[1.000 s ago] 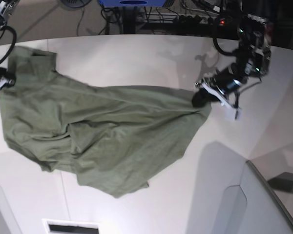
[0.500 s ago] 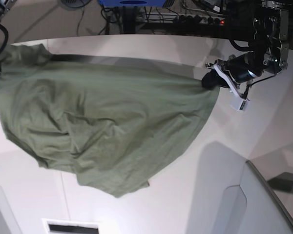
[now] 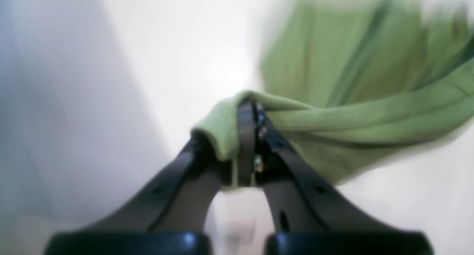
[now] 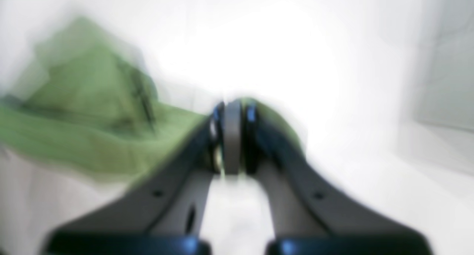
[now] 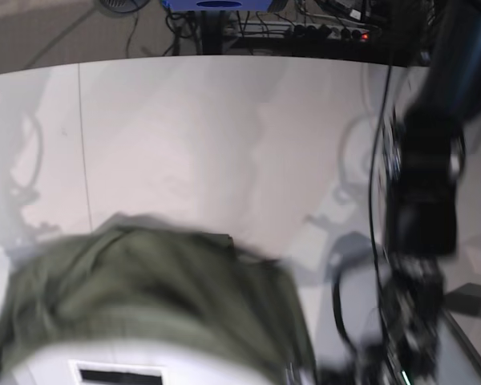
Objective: Layout the t-shirt on the table in an organized manner, then fold the t-shirt properly
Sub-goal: 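Lift the shirt with both grippers and stretch it between them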
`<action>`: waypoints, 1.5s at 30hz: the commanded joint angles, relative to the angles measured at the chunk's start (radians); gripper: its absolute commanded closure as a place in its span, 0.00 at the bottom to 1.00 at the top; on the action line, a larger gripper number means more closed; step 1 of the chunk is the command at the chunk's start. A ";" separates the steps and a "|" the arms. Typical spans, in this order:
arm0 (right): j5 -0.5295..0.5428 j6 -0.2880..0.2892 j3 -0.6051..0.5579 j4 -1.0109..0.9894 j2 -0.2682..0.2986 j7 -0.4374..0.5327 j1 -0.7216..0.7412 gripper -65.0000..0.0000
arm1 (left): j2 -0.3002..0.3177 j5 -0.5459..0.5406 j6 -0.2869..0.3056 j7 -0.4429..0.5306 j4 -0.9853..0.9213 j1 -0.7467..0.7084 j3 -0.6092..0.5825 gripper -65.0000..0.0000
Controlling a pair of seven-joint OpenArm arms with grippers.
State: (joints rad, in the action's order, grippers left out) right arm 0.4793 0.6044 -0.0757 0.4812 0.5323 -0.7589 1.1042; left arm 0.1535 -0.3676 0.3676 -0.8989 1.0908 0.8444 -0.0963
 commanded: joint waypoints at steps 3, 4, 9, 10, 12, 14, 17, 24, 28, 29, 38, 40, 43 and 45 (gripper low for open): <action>-0.009 -0.016 -0.006 0.061 0.051 0.000 0.167 1.00 | 0.025 0.014 -0.011 -0.009 0.036 0.187 0.010 1.00; -0.009 -0.018 -0.011 0.064 0.056 0.003 0.193 1.00 | 0.037 0.015 -0.011 -0.012 0.032 0.218 0.010 1.00; -0.077 -0.016 -0.013 0.073 0.067 0.003 0.201 1.00 | 0.051 0.017 -0.011 -0.015 0.045 0.240 0.007 1.00; -0.103 -0.016 -0.005 0.078 0.067 0.002 0.178 1.00 | 0.076 0.014 -0.011 -0.013 0.065 0.210 0.007 1.00; -0.120 -0.016 -0.002 0.101 0.067 -0.003 0.087 1.00 | 0.108 0.014 -0.011 -0.012 0.116 0.121 0.007 1.00; -0.116 -0.016 0.001 0.135 0.064 0.003 -0.037 1.00 | 0.146 0.014 -0.011 -0.007 0.171 0.006 0.007 1.00; -0.116 -0.016 0.034 0.212 0.045 -0.003 -0.226 1.00 | 0.176 0.014 -0.011 0.017 0.220 -0.156 0.008 1.00; -0.121 -0.016 0.310 0.589 -0.056 -0.170 -0.652 1.00 | 0.228 0.051 -0.005 0.013 0.394 -0.529 0.149 1.00; -0.121 -0.016 0.373 0.775 -0.103 -0.254 -0.793 1.00 | 0.222 0.091 -0.005 0.013 0.509 -0.673 0.152 1.00; -0.121 -0.016 0.382 0.807 -0.119 -0.278 -0.815 1.00 | 0.222 0.095 -0.005 0.013 0.523 -0.701 0.158 1.00; -0.123 -0.016 0.382 0.828 -0.131 -0.311 -0.849 1.00 | 0.226 0.097 -0.009 0.011 0.536 -0.722 0.162 1.00; -0.123 -0.016 0.382 0.827 -0.131 -0.311 -0.852 1.00 | 0.226 0.097 -0.009 0.011 0.533 -0.721 0.162 1.00; -0.123 -0.016 0.377 0.822 -0.131 -0.305 -0.850 1.00 | 0.222 0.098 -0.009 0.017 0.484 -0.701 0.154 1.00; -0.124 -0.018 0.374 0.778 -0.133 -0.297 -0.812 1.00 | 0.215 0.098 -0.009 0.019 0.426 -0.649 0.149 1.00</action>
State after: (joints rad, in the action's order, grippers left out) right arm 0.3561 0.5911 0.2947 1.2400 0.3794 -1.0763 0.2588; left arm 0.3561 -0.2680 0.3672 -0.9070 1.4956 0.1658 0.0452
